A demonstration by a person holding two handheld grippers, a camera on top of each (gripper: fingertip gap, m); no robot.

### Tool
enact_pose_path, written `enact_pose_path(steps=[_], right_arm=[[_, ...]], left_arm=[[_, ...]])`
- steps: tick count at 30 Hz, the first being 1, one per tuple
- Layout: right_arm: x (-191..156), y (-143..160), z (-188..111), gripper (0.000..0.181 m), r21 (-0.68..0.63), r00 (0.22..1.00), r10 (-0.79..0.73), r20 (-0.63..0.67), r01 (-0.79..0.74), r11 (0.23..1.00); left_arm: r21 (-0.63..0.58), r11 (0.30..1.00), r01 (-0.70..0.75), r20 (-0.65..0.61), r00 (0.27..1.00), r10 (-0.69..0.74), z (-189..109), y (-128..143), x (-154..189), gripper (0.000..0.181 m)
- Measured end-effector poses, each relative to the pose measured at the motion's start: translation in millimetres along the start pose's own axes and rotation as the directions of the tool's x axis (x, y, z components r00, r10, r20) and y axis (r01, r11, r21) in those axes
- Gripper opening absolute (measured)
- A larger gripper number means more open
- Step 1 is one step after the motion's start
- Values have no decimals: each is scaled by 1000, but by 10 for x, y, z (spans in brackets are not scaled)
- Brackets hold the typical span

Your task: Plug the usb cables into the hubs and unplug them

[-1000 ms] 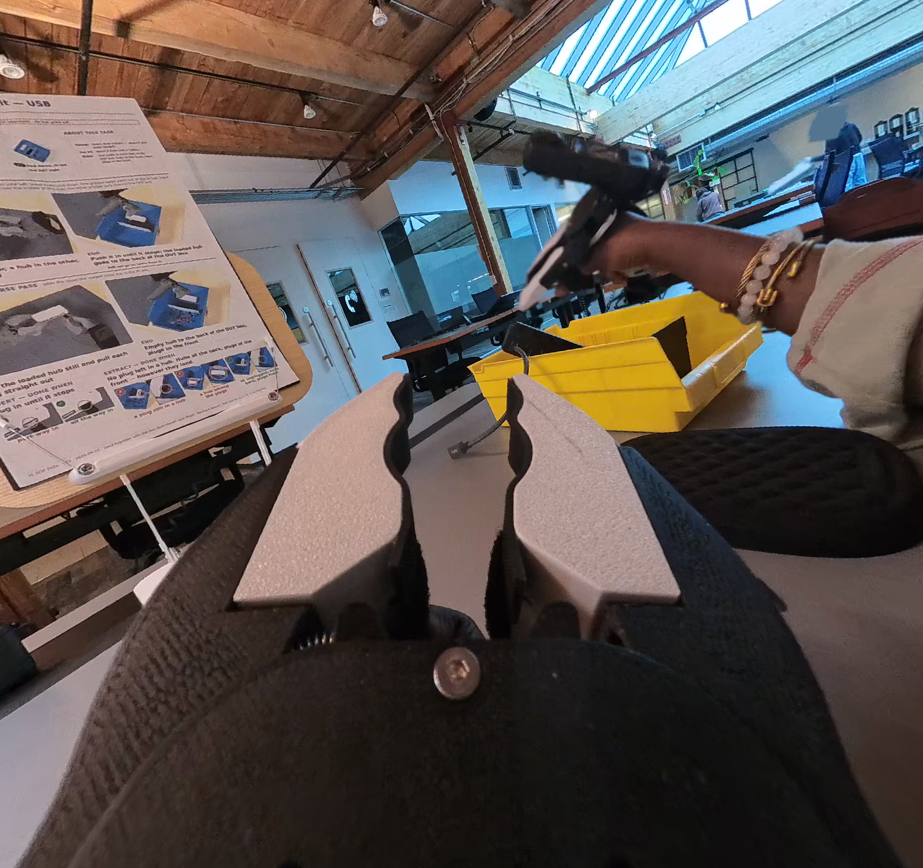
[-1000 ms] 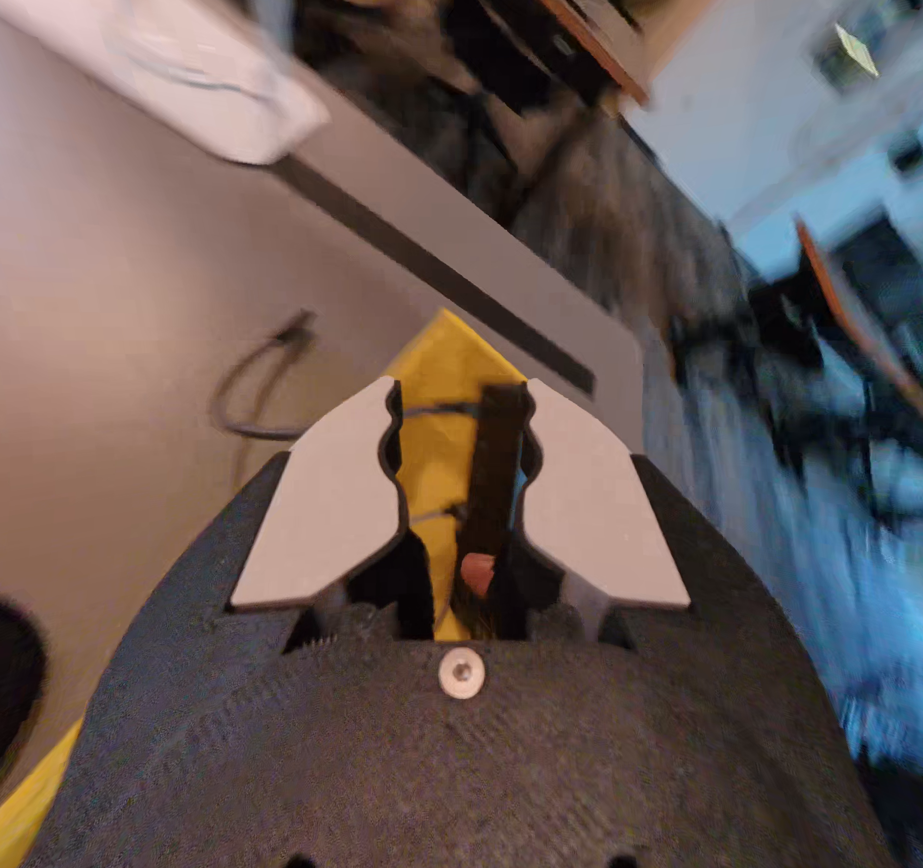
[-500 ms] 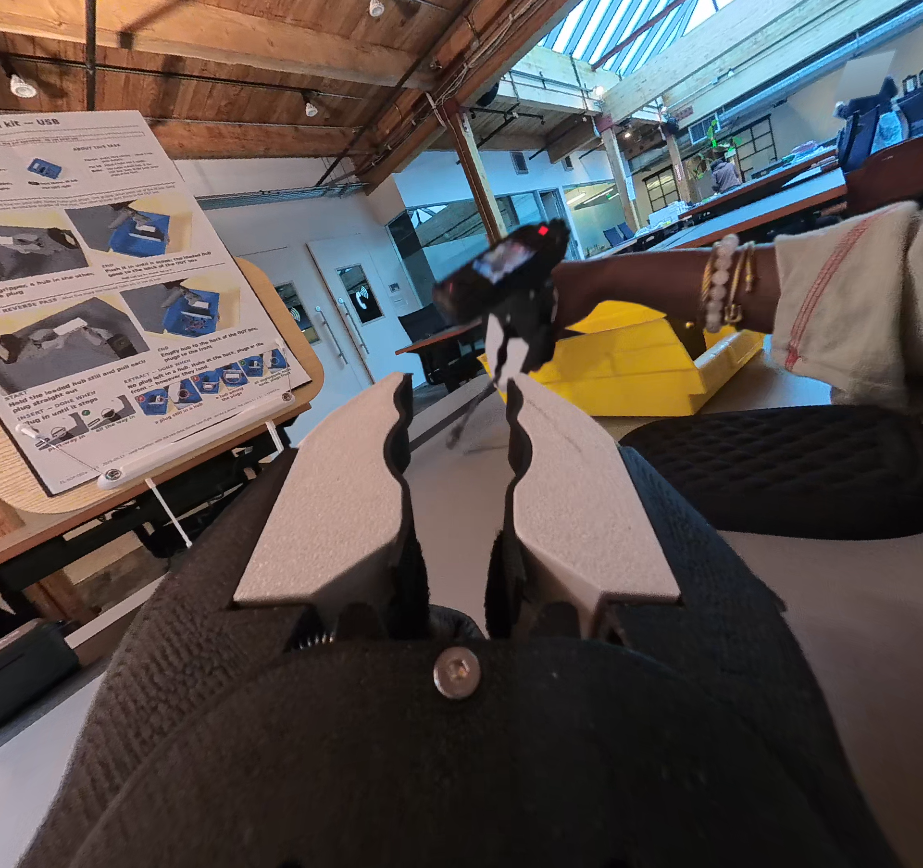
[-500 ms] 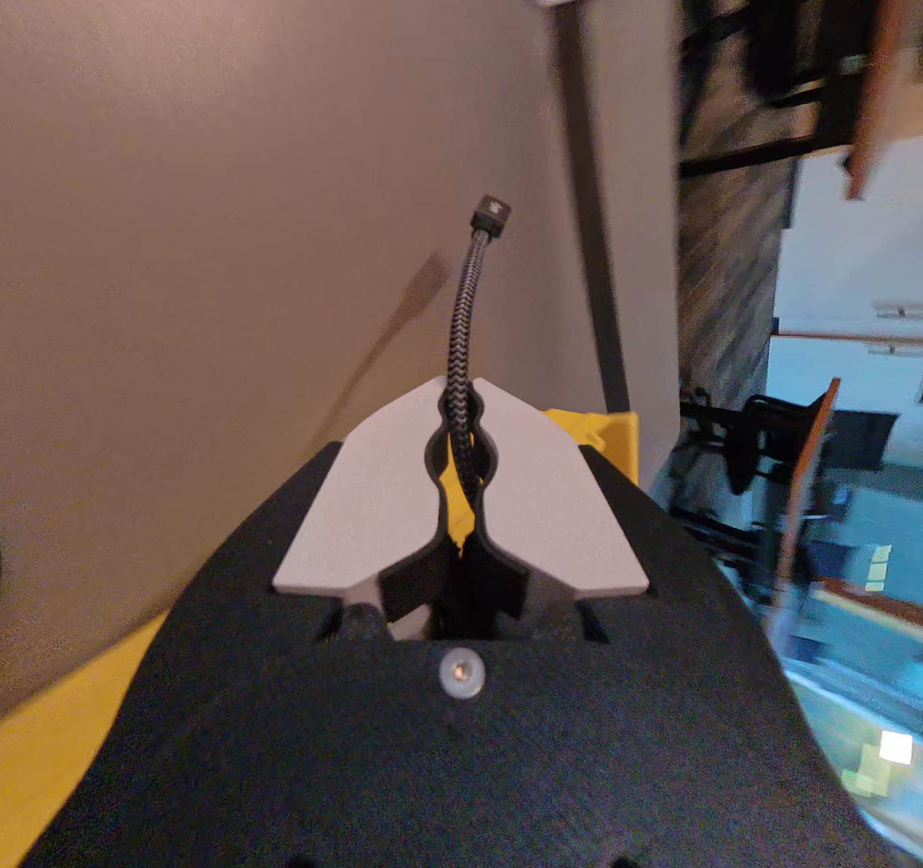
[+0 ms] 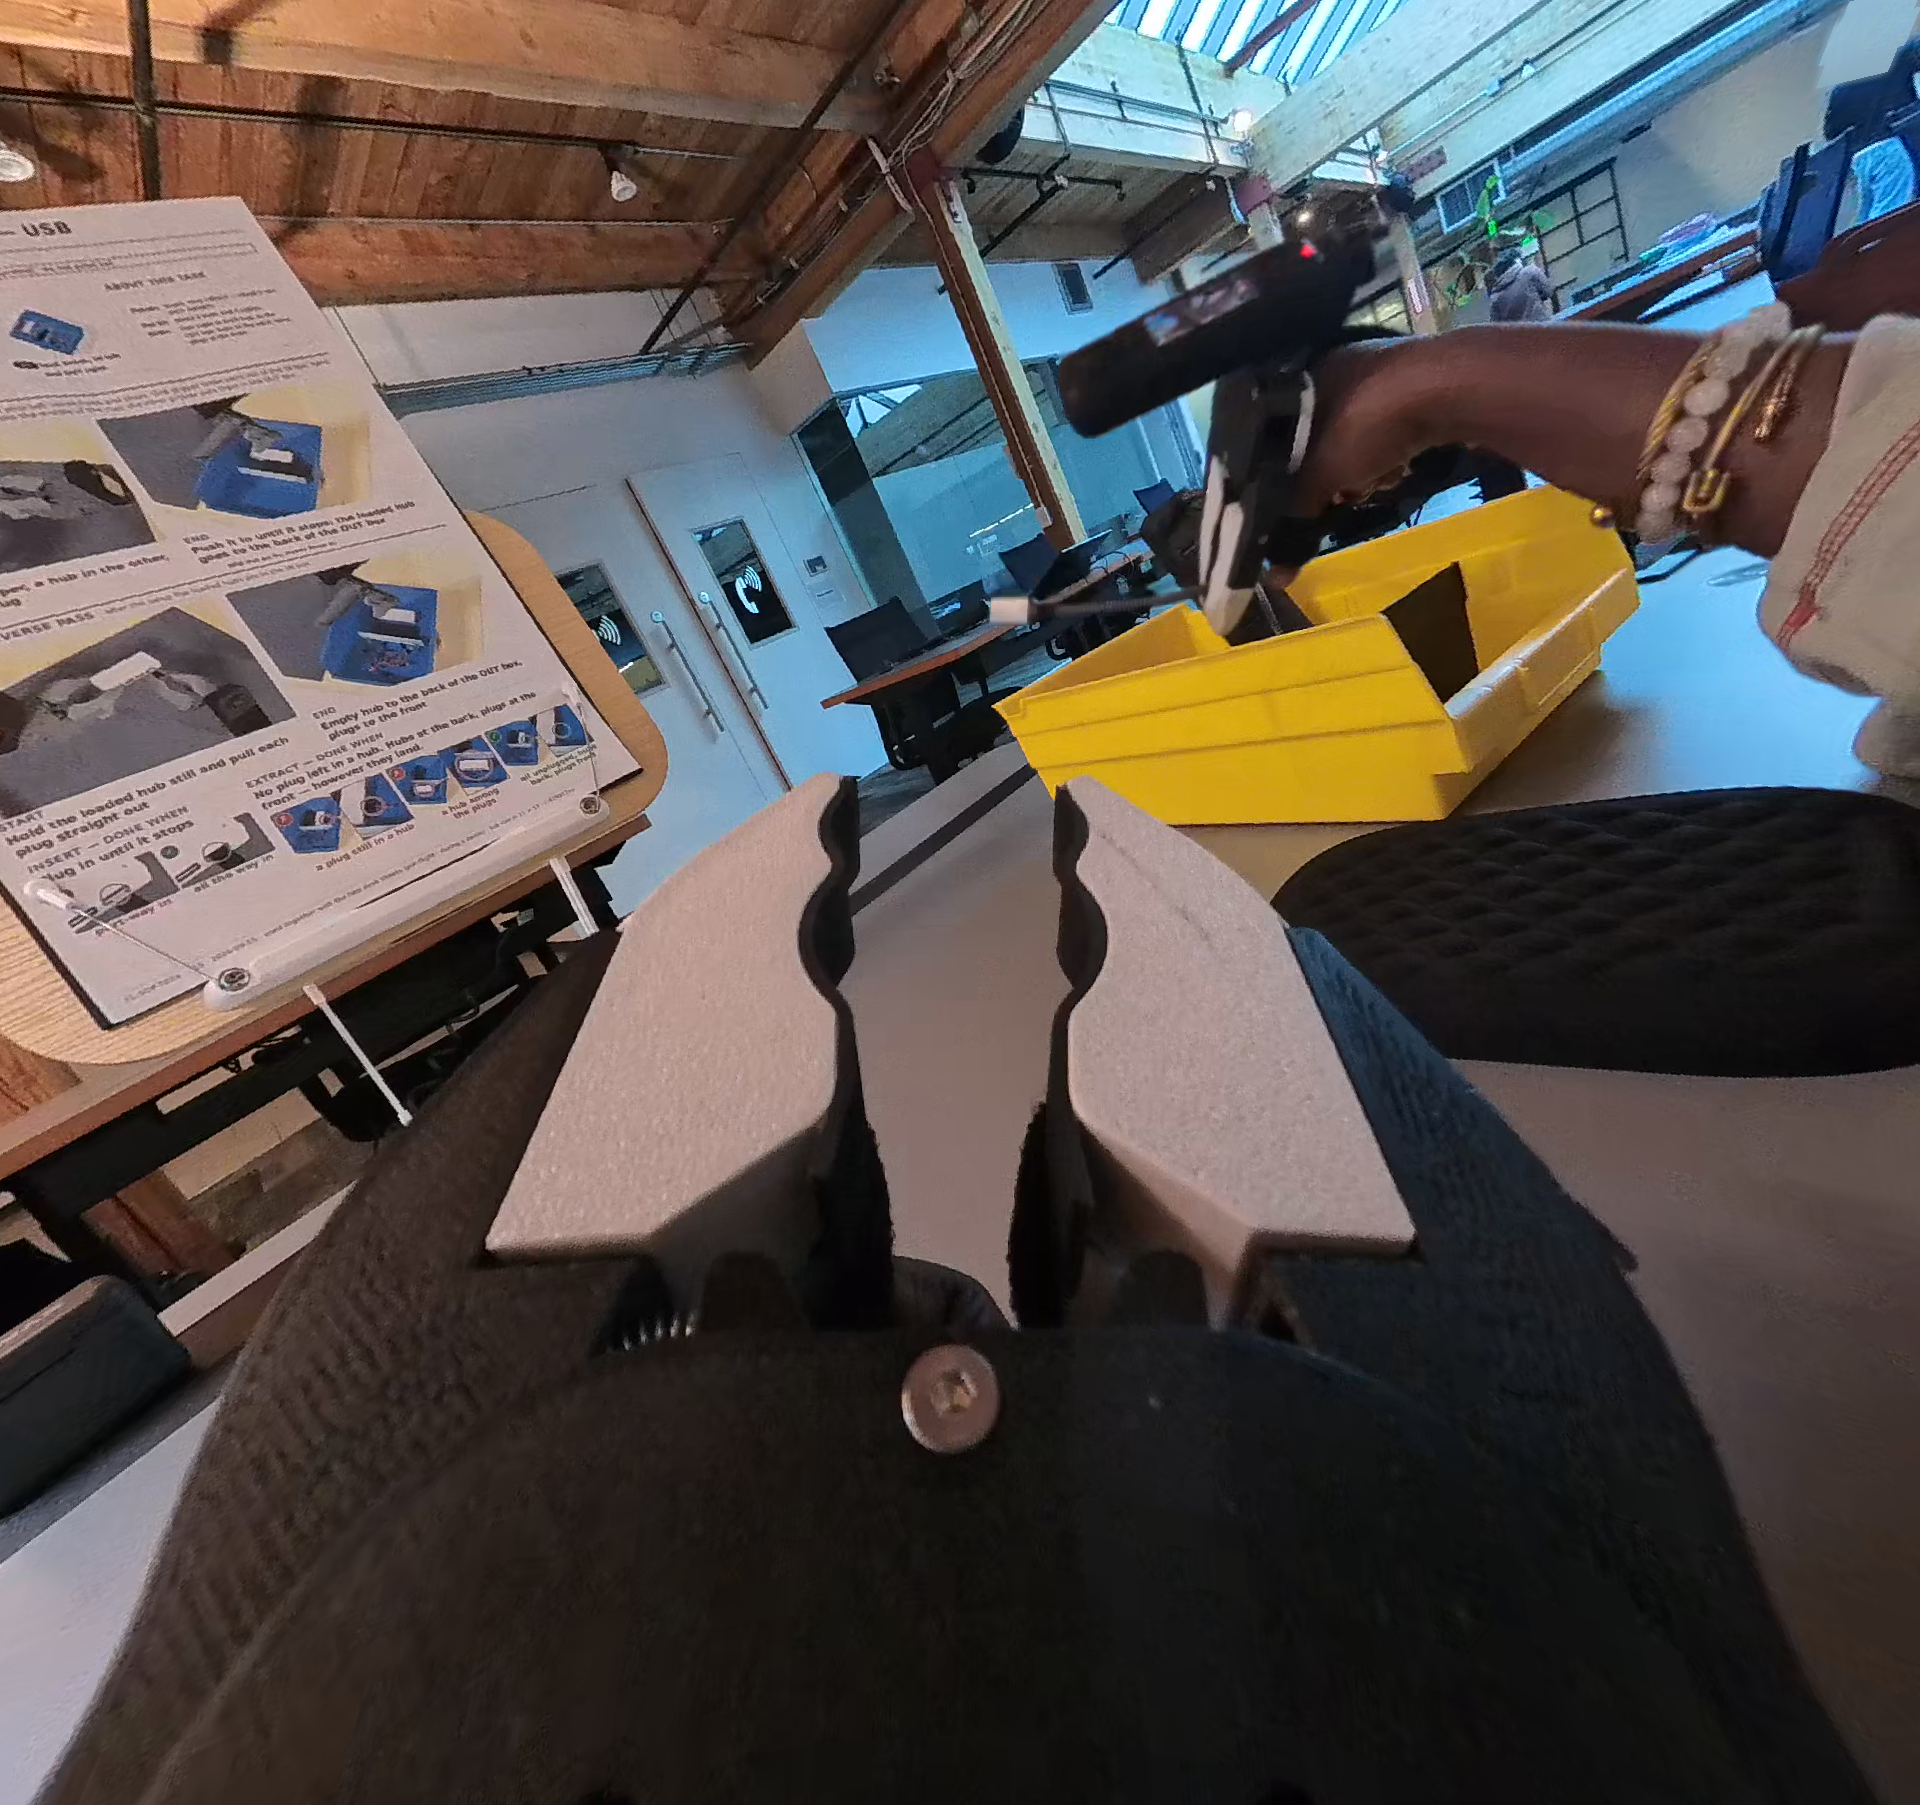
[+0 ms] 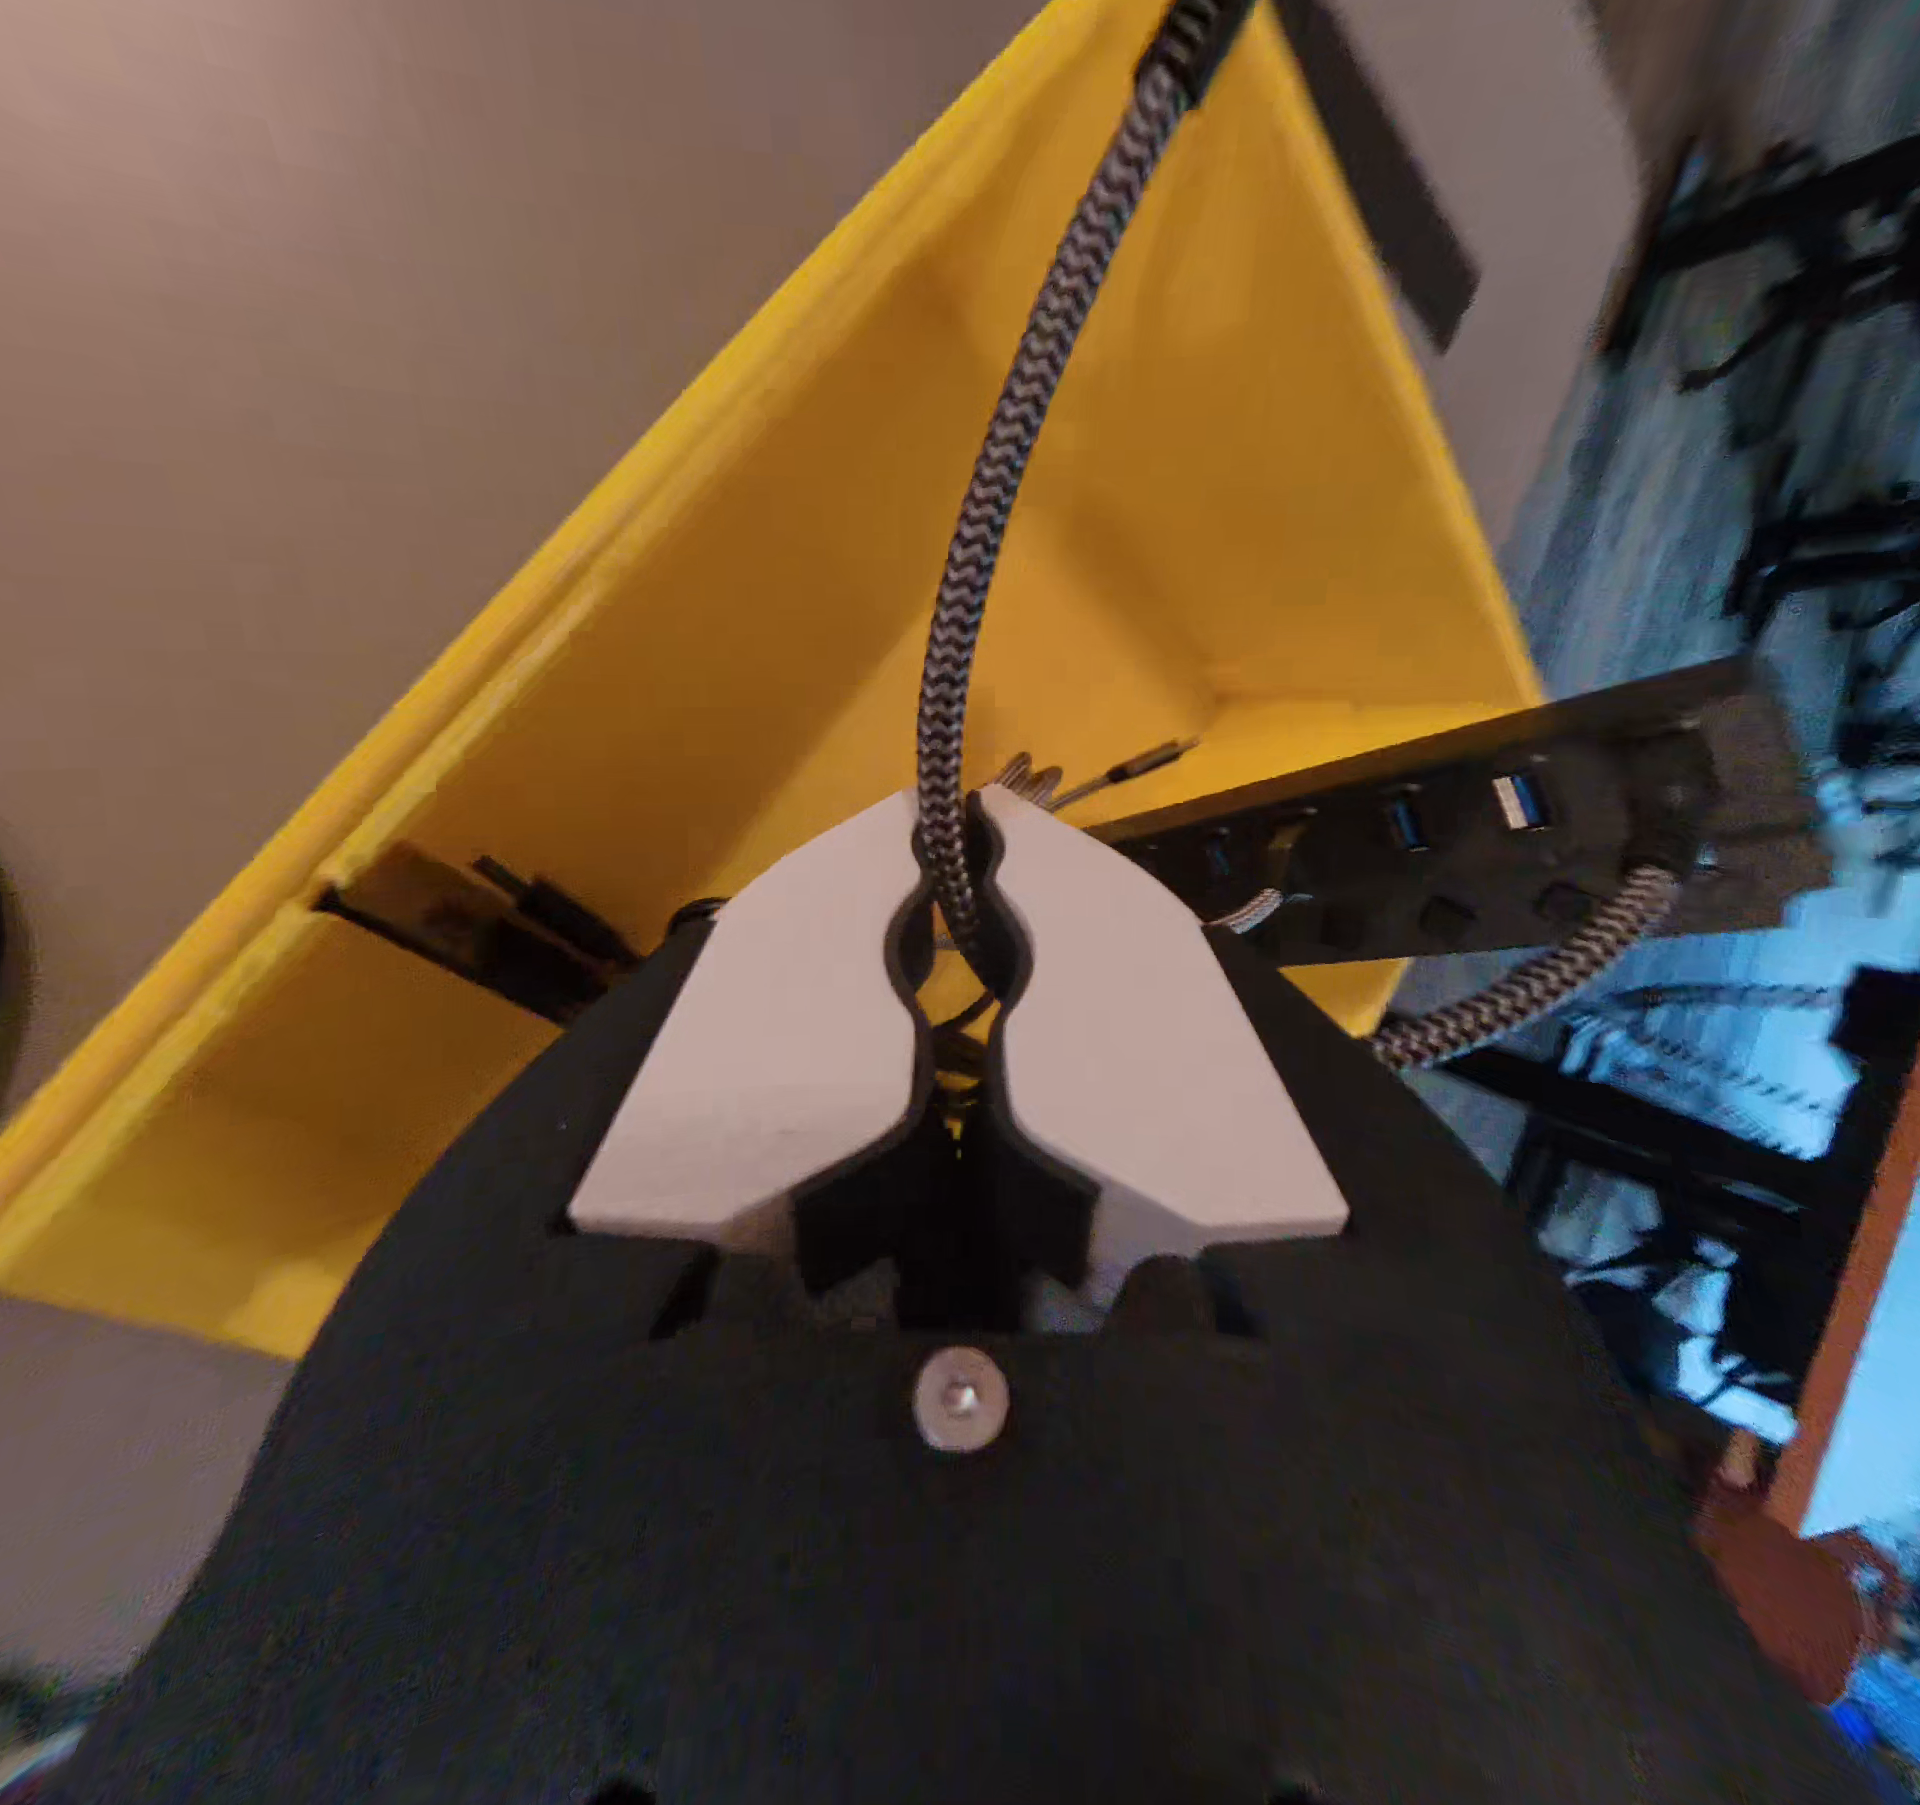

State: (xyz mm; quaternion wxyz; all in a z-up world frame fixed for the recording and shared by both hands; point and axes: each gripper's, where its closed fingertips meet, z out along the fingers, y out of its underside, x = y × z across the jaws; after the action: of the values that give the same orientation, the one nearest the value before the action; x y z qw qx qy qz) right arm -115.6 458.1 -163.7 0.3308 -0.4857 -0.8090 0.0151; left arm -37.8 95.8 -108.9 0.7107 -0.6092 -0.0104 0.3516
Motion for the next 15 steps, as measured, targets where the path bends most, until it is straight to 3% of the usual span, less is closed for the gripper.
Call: enact_pose_path(steps=[5, 8, 15], right_arm=[[-205, 84, 109, 2, -203, 981, 113, 155, -80, 976], [-377, 219, 176, 3, -350, 955, 152, 256, -55, 935], [-526, 267, 214, 4, -477, 903, 205, 379, 0, 879]], left_arm=[[2, 1000, 12, 8, 1000, -12, -6, 2, -23, 36], [10, 1000, 23, 10, 1000, -24, -12, -11, -33, 36], [24, 999, 30, 10, 999, -30, -23, -41, -40, 36]])
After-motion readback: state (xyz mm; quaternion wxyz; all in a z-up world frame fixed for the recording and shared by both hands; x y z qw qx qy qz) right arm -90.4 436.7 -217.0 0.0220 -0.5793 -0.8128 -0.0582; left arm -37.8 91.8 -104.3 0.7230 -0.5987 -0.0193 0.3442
